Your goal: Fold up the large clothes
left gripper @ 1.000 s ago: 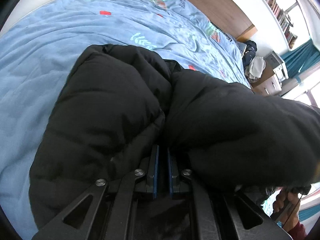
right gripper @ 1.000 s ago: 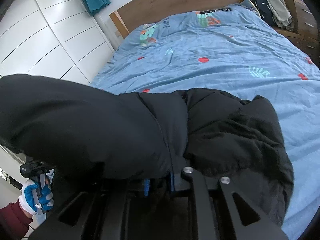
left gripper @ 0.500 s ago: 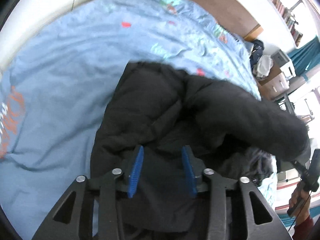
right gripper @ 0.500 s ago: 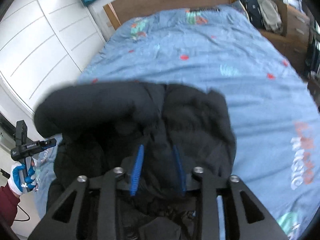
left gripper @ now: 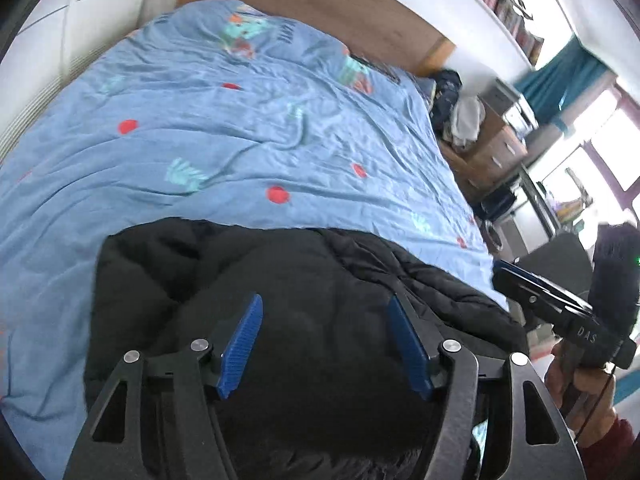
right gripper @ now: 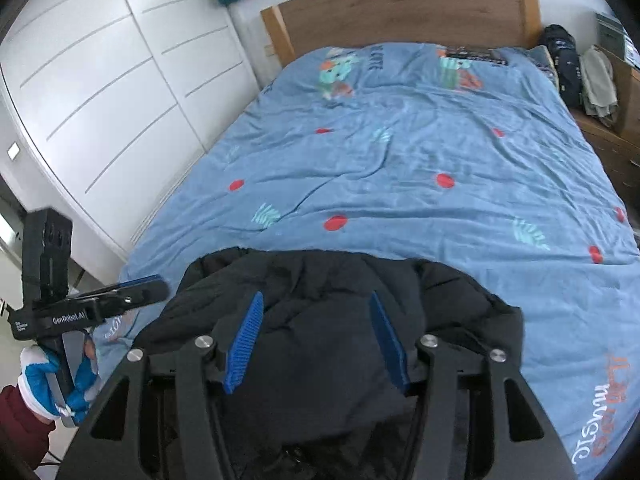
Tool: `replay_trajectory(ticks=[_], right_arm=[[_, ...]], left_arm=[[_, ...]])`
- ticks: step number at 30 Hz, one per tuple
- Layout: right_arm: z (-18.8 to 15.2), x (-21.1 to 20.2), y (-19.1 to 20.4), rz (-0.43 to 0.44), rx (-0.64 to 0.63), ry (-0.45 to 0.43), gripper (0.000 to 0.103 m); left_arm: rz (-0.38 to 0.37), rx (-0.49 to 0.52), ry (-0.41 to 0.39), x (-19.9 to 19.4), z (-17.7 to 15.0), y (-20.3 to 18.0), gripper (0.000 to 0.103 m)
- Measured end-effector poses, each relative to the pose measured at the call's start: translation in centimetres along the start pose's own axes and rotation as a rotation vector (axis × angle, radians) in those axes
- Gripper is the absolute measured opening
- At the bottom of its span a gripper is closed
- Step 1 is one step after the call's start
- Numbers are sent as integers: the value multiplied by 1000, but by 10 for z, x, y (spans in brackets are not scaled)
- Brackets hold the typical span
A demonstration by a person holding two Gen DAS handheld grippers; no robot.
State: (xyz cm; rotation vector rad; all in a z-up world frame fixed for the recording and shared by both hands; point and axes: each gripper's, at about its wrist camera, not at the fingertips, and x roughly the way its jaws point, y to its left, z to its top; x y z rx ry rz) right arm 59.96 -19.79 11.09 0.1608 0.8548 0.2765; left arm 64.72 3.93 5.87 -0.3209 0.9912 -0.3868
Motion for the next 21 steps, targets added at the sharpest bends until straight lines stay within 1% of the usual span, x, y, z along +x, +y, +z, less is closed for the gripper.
replay_trajectory(ticks=[3, 6, 8, 10, 12, 16, 19, 21], right_arm=[[-16, 14, 9, 12, -34, 42, 54], [-40, 30, 15, -1, -76, 103, 54], [-65, 46, 14, -21, -89, 153, 54], [-93, 62, 11, -42, -86, 195, 55], [-116, 72, 8, -65, -89, 196, 55], [-145, 86, 7, -124, -119, 171, 56], [-155, 99, 3, -145, -117, 160, 58], [-159, 108, -1, -144, -110, 158, 58]], left_arm=[[12, 32, 38, 18, -12, -7, 65], [52, 44, 92, 38, -37, 0, 65], [100, 50, 125, 50, -57, 9, 65], [124, 41, 139, 61, -76, 19, 65], [158, 65, 122, 68, -91, 22, 65], [233, 119, 71, 78, -114, 17, 65], [289, 144, 34, 92, -127, 18, 66], [303, 140, 16, 101, -133, 22, 66]])
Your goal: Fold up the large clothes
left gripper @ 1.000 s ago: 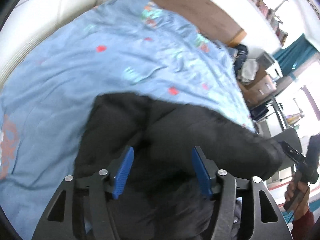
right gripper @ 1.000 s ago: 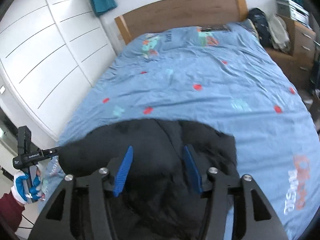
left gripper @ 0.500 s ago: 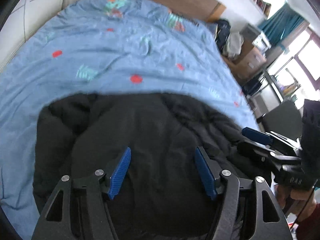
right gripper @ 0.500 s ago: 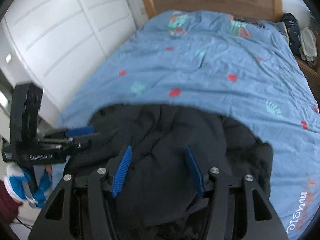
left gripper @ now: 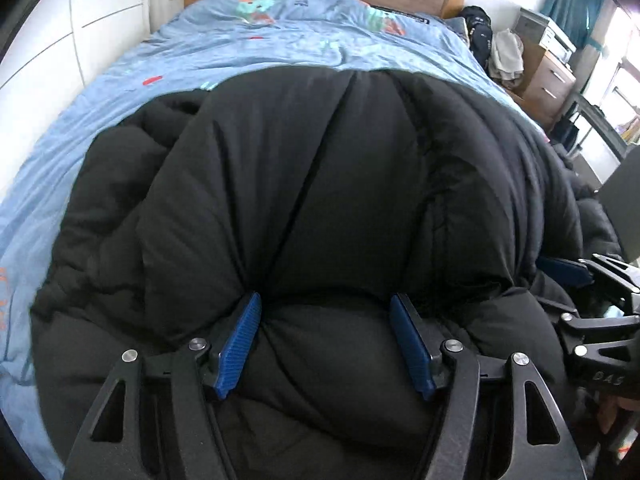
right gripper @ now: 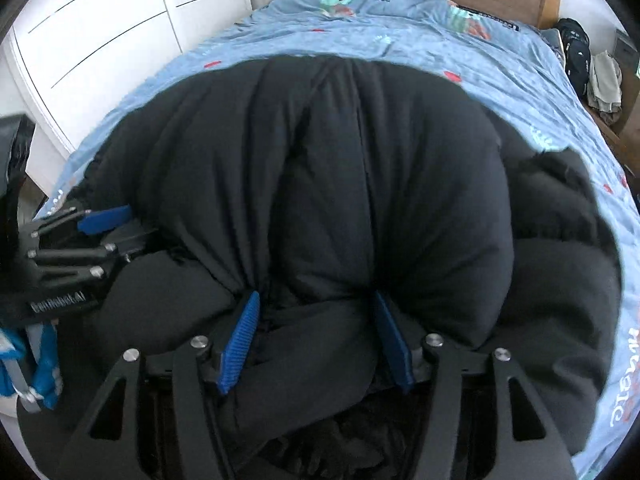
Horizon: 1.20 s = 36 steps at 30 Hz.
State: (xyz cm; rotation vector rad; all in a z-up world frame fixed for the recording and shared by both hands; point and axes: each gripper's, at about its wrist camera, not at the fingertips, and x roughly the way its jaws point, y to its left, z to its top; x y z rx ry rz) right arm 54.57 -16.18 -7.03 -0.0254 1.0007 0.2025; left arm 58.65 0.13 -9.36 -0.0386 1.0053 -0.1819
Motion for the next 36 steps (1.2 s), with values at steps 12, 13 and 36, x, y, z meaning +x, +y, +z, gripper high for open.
replay_trajectory(ticks=[12, 13, 36], right_arm=[[-13, -30, -4, 19, -91, 78, 58], [-7, -35, -4, 17, -100, 89, 58], [56, 7, -26, -10, -138, 31, 67]], left_arm=[[-10, 54, 61, -33, -5, 1, 72], [-15, 58, 61, -39, -1, 2, 73], [14, 154, 55, 27, 56, 16, 86]])
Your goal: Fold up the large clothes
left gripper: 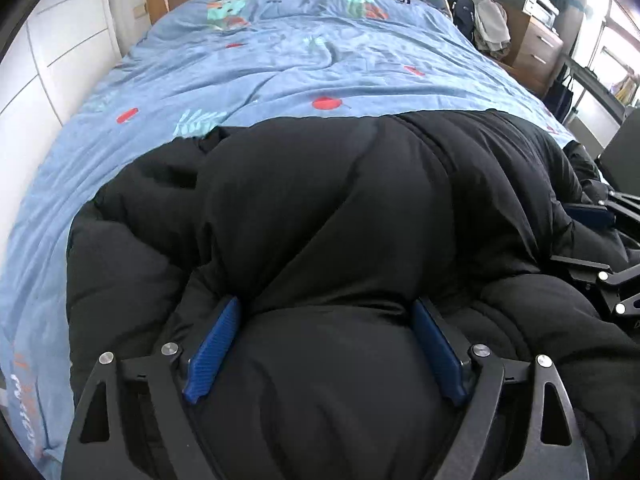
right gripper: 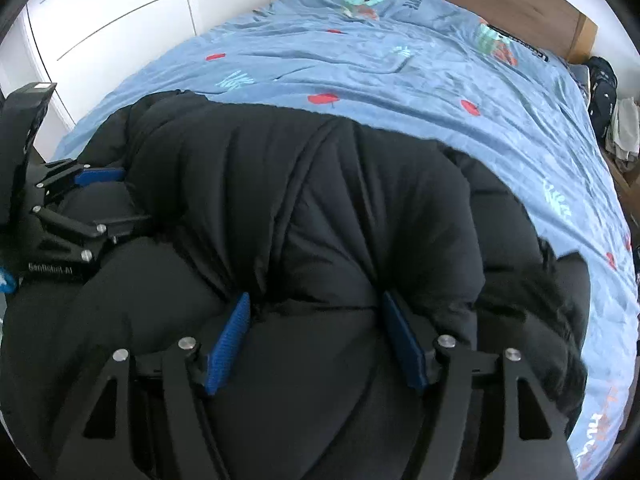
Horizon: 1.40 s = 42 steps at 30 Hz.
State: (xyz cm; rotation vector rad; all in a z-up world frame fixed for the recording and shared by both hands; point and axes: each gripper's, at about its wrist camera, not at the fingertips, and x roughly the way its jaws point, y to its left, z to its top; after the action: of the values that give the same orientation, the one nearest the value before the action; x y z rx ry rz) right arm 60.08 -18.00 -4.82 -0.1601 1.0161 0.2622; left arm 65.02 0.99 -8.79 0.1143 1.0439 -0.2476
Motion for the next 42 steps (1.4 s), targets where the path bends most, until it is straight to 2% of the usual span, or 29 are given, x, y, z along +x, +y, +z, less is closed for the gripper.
replay_trajectory(ticks=[3, 7, 11, 14, 19, 26, 32, 42], right_arm=[[-7, -12, 2, -14, 1, 14, 67], [-12, -44, 18, 1, -11, -17, 67], [-31, -60, 30, 18, -29, -21, 67], [-48, -54, 33, 13, -33, 13, 68], [-61, -51, 30, -1, 8, 41, 68], [-73, -68, 26, -24, 90, 78, 68], [-82, -96, 20, -44, 170, 71, 68], [-99, -139, 37, -62, 192, 83, 68]], left_arm=[[4, -15, -8, -20, -3, -3, 86], [-80, -72, -77, -63, -12, -11, 86], [-125, -49, -66, -75, -33, -28, 86], [-99, -4, -15, -63, -59, -38, 86], [-88, -33, -5, -65, -74, -37, 86], [-43, -72, -5, -97, -78, -40, 86], [32, -40, -22, -127, -89, -49, 86], [45, -32, -48, -176, -101, -43, 86]])
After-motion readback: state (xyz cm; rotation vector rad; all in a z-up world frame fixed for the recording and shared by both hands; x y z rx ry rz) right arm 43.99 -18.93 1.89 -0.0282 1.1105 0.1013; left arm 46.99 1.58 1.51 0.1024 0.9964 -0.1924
